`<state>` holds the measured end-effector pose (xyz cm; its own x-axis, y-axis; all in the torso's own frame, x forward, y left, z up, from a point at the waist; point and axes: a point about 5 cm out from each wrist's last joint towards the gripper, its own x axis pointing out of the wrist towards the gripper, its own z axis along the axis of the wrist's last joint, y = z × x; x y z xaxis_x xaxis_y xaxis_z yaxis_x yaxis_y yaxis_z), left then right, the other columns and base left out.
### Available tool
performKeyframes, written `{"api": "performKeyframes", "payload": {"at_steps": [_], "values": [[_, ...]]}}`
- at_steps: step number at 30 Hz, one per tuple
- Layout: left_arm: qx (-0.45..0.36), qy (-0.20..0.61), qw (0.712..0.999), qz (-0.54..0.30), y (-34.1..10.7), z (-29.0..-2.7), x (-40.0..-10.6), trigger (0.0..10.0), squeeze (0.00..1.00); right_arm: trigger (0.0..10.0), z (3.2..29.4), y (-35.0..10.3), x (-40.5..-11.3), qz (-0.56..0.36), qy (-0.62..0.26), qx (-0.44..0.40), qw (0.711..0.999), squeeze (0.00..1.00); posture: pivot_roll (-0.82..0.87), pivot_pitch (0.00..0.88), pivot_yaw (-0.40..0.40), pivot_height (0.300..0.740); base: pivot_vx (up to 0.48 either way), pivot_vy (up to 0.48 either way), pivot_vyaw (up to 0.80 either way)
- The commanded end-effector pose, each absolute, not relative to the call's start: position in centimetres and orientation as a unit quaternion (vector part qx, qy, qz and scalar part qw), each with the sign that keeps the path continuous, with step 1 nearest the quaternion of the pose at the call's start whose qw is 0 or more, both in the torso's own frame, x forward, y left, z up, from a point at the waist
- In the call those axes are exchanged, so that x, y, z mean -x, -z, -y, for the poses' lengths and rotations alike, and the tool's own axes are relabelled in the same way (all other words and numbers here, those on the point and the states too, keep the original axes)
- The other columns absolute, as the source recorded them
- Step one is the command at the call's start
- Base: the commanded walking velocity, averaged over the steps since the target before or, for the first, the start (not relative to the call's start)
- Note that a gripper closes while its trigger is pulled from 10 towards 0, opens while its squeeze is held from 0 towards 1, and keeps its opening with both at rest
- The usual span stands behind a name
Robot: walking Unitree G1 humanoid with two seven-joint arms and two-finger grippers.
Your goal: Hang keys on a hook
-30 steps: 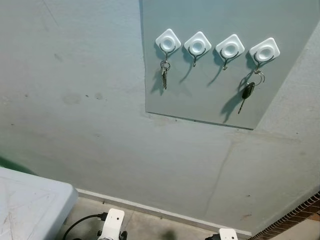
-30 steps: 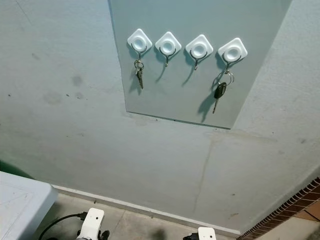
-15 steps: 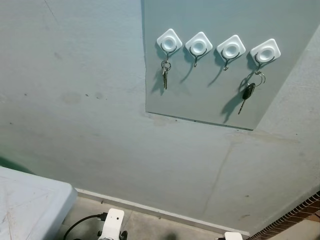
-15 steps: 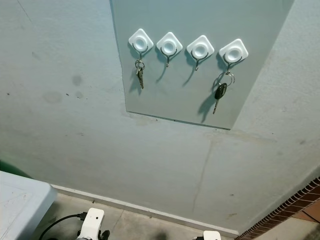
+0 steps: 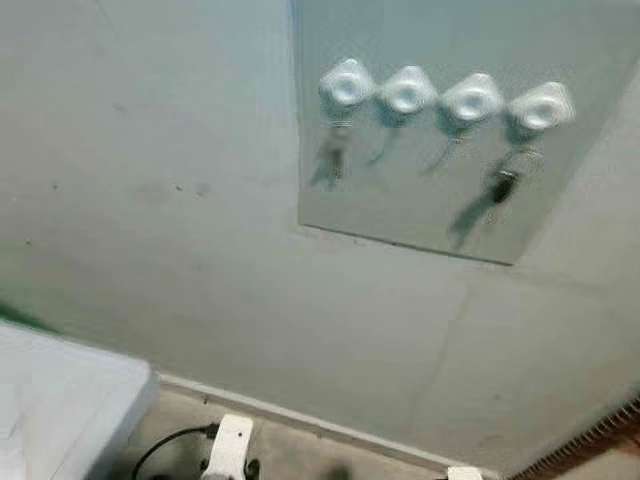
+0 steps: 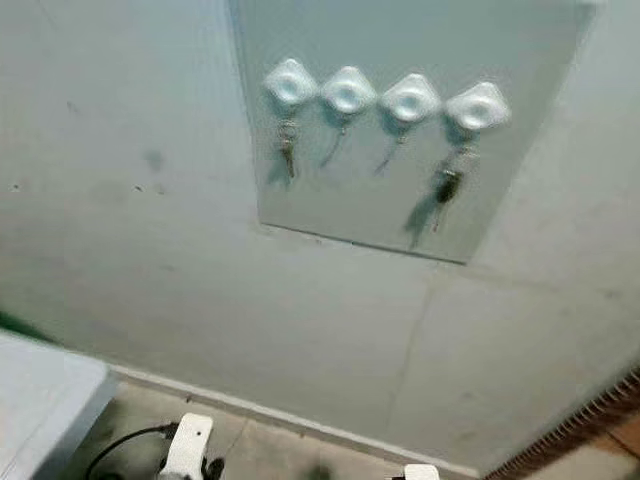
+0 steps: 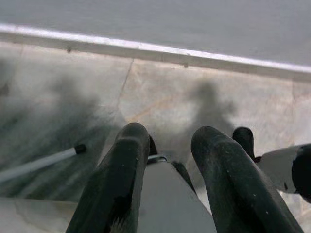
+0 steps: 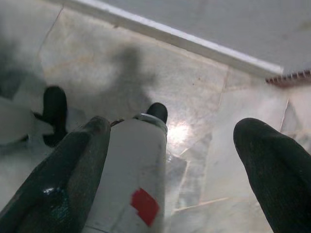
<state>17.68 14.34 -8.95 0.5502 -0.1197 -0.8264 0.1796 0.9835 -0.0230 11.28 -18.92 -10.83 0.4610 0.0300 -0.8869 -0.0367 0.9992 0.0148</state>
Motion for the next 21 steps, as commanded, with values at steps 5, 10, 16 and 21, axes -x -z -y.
{"api": "performKeyframes", "payload": {"at_steps": [5, 10, 16, 21], "values": [[-0.035, 0.079, 0.877, -0.473, 9.1, -14.65, -17.4, 10.0, 0.0, 10.0, 18.48, 11.36, -9.69, -0.547, -0.027, 0.003, 0.837, 0.0, 0.08, 0.0, -0.006, 0.74, 0.0, 0.0, 0.8], [-0.038, 0.081, 0.876, -0.474, 9.06, -14.6, -17.49, 10.0, 0.0, 10.0, 18.44, 11.33, -9.82, -0.546, -0.033, 0.009, 0.837, 0.0, 0.08, 0.0, -0.006, 0.74, 0.0, 0.0, 0.8], [-0.039, 0.082, 0.876, -0.474, 9.04, -14.55, -17.56, 10.0, 0.0, 10.0, 18.4, 11.3, -9.98, -0.544, -0.037, 0.012, 0.838, 0.0, 0.08, 0.0, -0.011, 0.74, 0.0, 0.0, 0.8], [-0.038, 0.082, 0.875, -0.475, 9.02, -14.55, -17.62, 10.0, 0.0, 10.0, 18.5, 11.27, -10.04, -0.544, -0.038, 0.013, 0.838, 0.0, 0.08, 0.0, -0.014, 0.74, 0.0, 0.0, 0.8]]}}
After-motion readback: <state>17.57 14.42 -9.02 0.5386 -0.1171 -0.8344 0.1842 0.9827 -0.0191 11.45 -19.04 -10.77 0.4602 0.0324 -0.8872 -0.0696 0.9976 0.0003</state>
